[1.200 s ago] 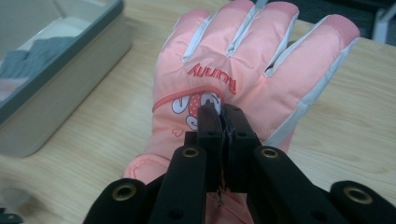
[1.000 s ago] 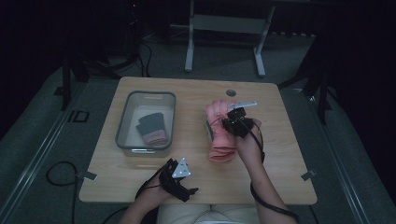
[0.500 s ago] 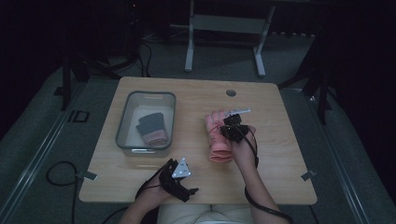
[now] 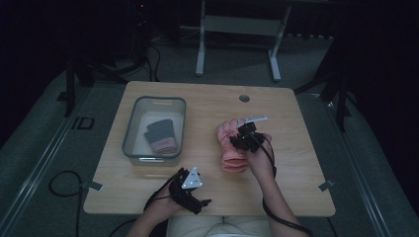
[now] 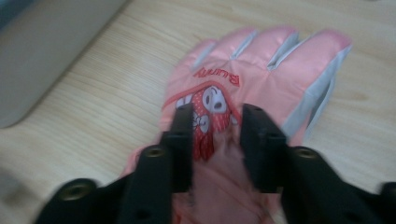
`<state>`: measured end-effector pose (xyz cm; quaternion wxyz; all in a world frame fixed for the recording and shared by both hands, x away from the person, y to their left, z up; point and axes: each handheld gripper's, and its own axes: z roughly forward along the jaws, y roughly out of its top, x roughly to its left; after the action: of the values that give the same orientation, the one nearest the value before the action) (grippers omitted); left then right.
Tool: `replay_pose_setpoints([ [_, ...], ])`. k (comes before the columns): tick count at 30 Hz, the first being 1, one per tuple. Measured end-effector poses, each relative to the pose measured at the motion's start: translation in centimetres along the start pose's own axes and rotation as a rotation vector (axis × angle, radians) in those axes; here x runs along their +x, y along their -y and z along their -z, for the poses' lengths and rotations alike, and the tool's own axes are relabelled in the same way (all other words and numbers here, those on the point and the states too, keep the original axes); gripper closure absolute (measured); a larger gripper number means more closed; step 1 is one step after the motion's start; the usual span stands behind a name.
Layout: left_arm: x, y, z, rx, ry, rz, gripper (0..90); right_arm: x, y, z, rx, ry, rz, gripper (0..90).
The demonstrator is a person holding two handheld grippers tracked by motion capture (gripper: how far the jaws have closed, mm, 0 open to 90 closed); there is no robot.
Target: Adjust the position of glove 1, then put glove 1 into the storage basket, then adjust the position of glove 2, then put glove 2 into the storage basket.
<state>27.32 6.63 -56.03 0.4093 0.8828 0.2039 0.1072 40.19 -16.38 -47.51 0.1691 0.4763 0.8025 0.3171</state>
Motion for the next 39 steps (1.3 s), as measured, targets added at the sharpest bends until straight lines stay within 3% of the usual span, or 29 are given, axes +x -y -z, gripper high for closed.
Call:
replay_pose_setpoints([
  [2,0.1,0.0,0.1,-0.011,0.007,0.008,2.7,0.0,-0.1,1.0,-0.012,-0.033,0.006,57.9],
  [6,0.2,0.1,0.2,-0.005,-0.009,0.007,2.7,-0.8,-0.2,2.7,-0.049,-0.047,0.027,50.1],
  [14,0.2,-0.3,0.2,0.003,-0.022,0.015,2.8,-3.2,-0.1,3.8,-0.11,-0.127,-0.007,19.7],
  [15,0.2,-0.3,0.2,-0.001,-0.016,0.024,2.8,-3.3,0.0,3.9,-0.103,-0.147,0.01,17.3],
  [18,0.2,-0.8,0.5,-0.013,-0.016,0.023,2.8,-3.6,0.2,4.0,-0.123,-0.167,0.021,17.0],
  [21,0.5,-1.2,0.7,-0.05,0.004,0.039,2.8,-4.0,0.4,4.1,-0.134,-0.141,0.049,18.8],
  [23,0.6,-1.7,0.9,-0.059,-0.001,0.048,2.9,-4.3,0.5,4.2,-0.144,-0.158,0.068,17.6],
  [26,0.6,-2.9,1.3,-0.076,-0.02,0.041,2.9,-4.9,0.9,4.8,-0.21,-0.12,0.11,16.3],
  [30,0.9,-5.9,1.9,-0.108,-0.054,0.046,3.2,-6.0,0.9,5.6,-0.233,-0.097,0.094,15.9],
  [32,1.1,-7.6,2.1,-0.107,-0.094,0.062,4.1,-6.4,0.8,5.9,-0.207,-0.132,0.072,13.5],
  [34,1.5,-9.2,2.2,-0.108,-0.087,0.07,4.1,-6.6,0.6,6.0,-0.207,-0.157,0.062,13.5],
  [36,1.9,-10.5,2.3,-0.126,-0.105,0.07,4.2,-6.7,0.3,5.9,-0.204,-0.238,0.032,10.8],
  [38,2.7,-11.6,2.1,-0.125,-0.13,0.075,4.4,-6.5,0.2,5.7,-0.206,-0.263,0.053,10.9],
  [39,3.1,-12.0,1.8,-0.117,-0.149,0.073,4.9,-6.3,0.1,5.5,-0.196,-0.26,0.062,15.7],
])
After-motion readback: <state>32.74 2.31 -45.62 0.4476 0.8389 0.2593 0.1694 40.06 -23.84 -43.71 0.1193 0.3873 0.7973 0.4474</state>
